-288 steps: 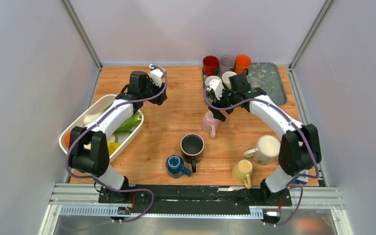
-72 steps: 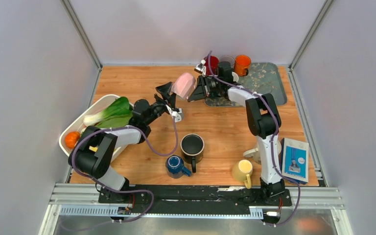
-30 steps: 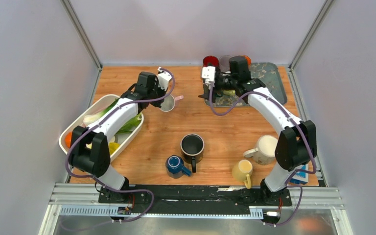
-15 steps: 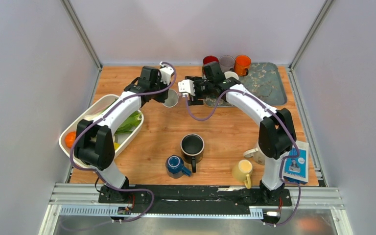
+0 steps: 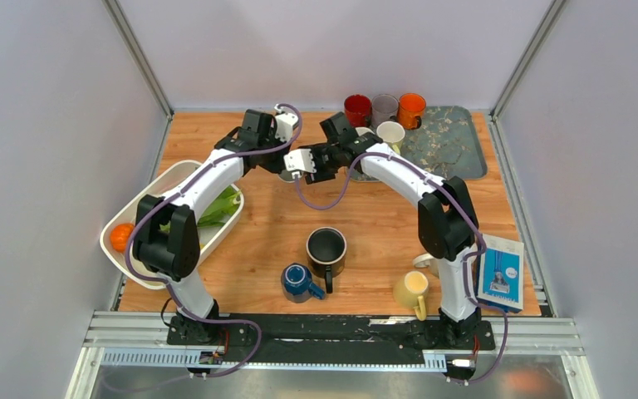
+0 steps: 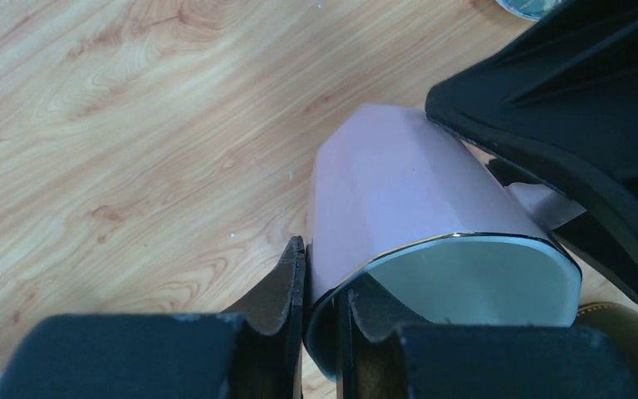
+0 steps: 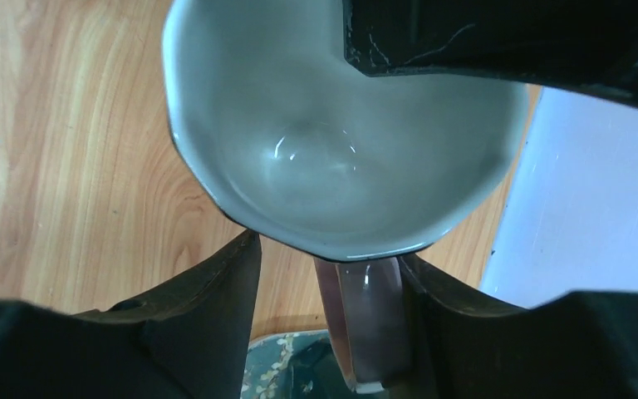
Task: Turn the mug right side up
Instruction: Turn over the cup at the center of the board.
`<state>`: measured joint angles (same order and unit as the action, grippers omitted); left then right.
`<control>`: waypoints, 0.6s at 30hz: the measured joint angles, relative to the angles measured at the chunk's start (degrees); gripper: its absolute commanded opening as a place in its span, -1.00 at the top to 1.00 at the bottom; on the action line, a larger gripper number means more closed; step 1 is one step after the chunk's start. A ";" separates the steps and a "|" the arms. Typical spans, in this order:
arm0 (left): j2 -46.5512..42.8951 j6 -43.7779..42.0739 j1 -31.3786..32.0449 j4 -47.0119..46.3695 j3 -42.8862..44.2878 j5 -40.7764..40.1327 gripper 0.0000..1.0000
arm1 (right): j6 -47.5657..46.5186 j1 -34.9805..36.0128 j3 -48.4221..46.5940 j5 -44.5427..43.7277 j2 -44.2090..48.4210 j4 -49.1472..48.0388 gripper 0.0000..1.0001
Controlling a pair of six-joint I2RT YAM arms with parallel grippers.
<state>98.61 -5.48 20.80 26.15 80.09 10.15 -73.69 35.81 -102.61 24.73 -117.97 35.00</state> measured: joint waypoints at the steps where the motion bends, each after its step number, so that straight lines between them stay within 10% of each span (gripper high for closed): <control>1: 0.11 -0.20 0.02 0.37 0.33 -0.04 1.00 | -0.24 0.07 0.00 -0.87 -0.26 0.04 -0.02; 7: 0.13 -0.66 0.22 1.55 0.48 1.27 0.99 | 0.00 0.04 0.00 -3.67 -0.37 1.20 0.75; 9: 0.13 -1.97 0.52 1.60 0.48 1.88 0.71 | 1.40 -0.17 0.00 -3.21 -0.37 2.34 0.98; 14: 0.13 -0.85 0.17 1.27 0.50 3.02 -0.02 | 3.85 -0.31 -0.02 -2.84 -0.37 2.91 1.00; 18: -0.59 2.73 -1.03 0.20 0.74 3.52 -0.21 | 7.04 -0.26 1.25 -3.28 -0.20 2.56 1.00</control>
<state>98.02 -2.74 19.77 26.35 80.84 13.67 -66.65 35.55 -101.36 21.45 -118.17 37.56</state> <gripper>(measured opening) 0.561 0.211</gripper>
